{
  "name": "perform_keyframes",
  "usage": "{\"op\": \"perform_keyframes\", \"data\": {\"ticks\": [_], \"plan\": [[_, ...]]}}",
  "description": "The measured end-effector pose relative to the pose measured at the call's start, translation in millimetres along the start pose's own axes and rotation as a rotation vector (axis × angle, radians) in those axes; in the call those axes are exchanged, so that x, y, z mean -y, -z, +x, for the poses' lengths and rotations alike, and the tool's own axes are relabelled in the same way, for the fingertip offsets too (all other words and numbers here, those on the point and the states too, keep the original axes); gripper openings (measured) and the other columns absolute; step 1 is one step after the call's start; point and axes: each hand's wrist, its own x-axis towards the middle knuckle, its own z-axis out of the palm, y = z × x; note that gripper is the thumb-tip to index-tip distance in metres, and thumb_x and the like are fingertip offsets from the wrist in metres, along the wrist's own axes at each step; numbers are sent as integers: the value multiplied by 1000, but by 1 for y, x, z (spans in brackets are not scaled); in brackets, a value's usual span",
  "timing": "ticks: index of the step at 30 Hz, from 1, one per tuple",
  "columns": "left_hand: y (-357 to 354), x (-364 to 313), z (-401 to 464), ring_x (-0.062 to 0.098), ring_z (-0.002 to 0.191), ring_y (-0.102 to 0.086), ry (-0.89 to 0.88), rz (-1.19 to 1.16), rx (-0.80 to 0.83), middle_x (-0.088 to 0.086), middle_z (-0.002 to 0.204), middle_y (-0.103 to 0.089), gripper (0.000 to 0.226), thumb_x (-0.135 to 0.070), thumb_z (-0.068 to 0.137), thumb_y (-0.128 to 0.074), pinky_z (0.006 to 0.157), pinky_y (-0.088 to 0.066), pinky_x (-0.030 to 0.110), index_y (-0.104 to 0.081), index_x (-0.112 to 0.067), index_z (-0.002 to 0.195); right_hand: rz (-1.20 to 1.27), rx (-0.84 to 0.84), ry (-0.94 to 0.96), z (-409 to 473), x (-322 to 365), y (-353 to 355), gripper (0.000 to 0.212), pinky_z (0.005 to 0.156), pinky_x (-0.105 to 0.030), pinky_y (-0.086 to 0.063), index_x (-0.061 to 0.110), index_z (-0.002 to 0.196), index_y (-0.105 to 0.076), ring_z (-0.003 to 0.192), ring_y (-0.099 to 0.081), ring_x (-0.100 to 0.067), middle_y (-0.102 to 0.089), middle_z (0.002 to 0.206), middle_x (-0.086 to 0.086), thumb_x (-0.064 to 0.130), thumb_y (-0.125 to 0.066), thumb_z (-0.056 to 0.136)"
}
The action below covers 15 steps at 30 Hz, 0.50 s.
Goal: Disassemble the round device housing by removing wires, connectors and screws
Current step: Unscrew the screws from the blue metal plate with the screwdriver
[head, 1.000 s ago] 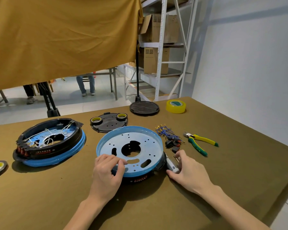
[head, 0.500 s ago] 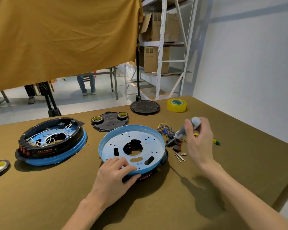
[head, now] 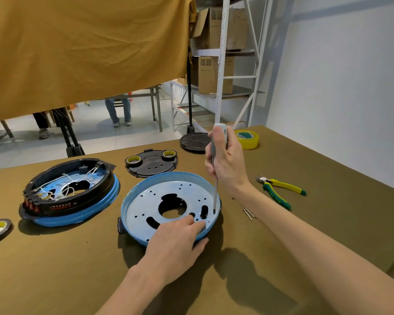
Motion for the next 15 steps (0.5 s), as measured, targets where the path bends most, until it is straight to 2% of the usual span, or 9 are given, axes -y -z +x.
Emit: {"op": "perform_keyframes", "data": {"ticks": [2, 4, 5, 7, 9, 10, 13, 15], "plan": [[-3, 3, 1, 6, 84, -55, 0, -18, 31, -15, 106, -60, 42, -58, 101, -47, 69, -42, 17, -50, -41, 139, 25, -2, -6, 4, -4, -4, 47, 34, -18, -34, 0, 104, -44, 36, -40, -17, -49, 64, -10, 47, -45, 102], [-4, 4, 1, 5, 81, -47, -14, -26, 48, -15, 106, -59, 45, -56, 101, -48, 66, -33, 15, -44, -44, 144, 15, 12, -10, 3, -13, -6, 40, 35, -18, -34, 3, 103, -46, 37, -40, -17, -49, 66, -11, 43, -44, 105], [-4, 5, 1, 4, 82, -47, -12, -30, 59, -15, 108, -59, 47, -56, 101, -48, 66, -33, 14, -41, -44, 147, 7, 21, -16, 1, -17, -7, 39, 35, -18, -34, 5, 102, -47, 38, -41, -15, -49, 66, -11, 44, -44, 105], [-2, 10, 0, 6, 89, -56, -14, -29, 93, -15, 112, -59, 50, -55, 101, -49, 71, -44, 16, -39, -43, 150, -5, 41, -38, -4, -25, -6, 38, 35, -18, -35, 8, 101, -48, 40, -41, -13, -48, 66, -10, 46, -47, 102], [6, 18, 2, 8, 99, -61, -33, -43, 161, -16, 115, -60, 49, -52, 101, -52, 80, -53, 23, -44, -44, 149, -27, 63, -77, -5, -27, -4, 32, 35, -19, -35, 10, 99, -49, 41, -42, -11, -49, 65, -6, 41, -50, 104], [12, 22, 3, 8, 103, -61, -32, -67, 201, -18, 115, -59, 47, -50, 101, -55, 83, -52, 23, -47, -46, 147, -44, 76, -96, -5, -26, -2, 27, 35, -19, -35, 12, 98, -50, 41, -43, -11, -50, 64, -4, 39, -52, 104], [26, 30, 3, 2, 94, -54, -23, -127, 245, -27, 105, -49, 39, -42, 96, -67, 77, -31, 8, -61, -46, 135, -65, 133, -80, 0, -14, 1, 22, 34, -19, -34, 17, 91, -53, 39, -42, -12, -49, 63, -7, 35, -59, 103], [30, 33, 1, 1, 89, -42, -24, -115, 236, -30, 101, -45, 31, -39, 94, -72, 73, -26, 8, -70, -43, 125, -148, 200, 7, 4, -4, 0, 21, 37, -21, -37, 18, 90, -56, 42, -45, -13, -51, 63, -6, 34, -63, 101]]}}
